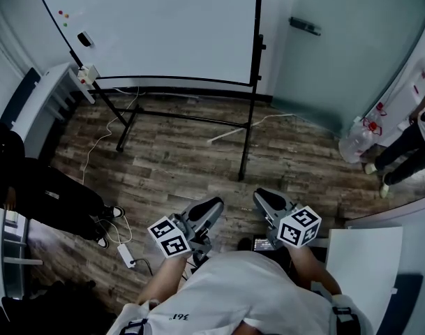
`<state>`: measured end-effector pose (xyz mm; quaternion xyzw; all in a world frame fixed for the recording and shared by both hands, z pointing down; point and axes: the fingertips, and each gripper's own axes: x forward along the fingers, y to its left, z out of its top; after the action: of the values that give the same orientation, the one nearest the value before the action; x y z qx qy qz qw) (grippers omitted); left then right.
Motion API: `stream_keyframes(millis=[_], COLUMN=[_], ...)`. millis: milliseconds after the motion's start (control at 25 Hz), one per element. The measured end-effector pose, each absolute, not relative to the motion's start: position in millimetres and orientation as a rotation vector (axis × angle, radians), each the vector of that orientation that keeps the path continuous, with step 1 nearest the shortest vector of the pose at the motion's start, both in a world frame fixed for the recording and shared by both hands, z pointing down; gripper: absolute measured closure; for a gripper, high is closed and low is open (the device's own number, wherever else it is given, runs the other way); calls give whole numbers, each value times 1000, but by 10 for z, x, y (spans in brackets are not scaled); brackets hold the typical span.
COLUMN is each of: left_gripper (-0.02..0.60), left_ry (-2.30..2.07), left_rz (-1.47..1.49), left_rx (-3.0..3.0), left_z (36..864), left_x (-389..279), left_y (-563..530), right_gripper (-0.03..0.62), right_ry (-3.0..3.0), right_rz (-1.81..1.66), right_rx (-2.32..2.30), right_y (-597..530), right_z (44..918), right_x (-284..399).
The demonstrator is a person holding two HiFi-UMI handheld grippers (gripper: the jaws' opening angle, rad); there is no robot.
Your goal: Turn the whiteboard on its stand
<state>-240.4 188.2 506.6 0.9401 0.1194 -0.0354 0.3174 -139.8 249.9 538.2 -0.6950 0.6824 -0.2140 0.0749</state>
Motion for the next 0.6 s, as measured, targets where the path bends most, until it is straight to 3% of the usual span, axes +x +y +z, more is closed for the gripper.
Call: stream_keyframes(millis=[120, 600], left_gripper=[532, 532], left_ry=[309, 306], left_rz=[-91, -94], left_rx=[2475, 2478], left_z=[5073, 5046], left_x=[-2223, -1540], left_y=[1991, 2333], right_gripper=[510, 502], right_ry=[2041, 2042], right_rz=[-647, -632], right_rx=[-2087, -2109], right_y=[2614, 2955], right_z=[5402, 5406], right_x=[-1201, -490])
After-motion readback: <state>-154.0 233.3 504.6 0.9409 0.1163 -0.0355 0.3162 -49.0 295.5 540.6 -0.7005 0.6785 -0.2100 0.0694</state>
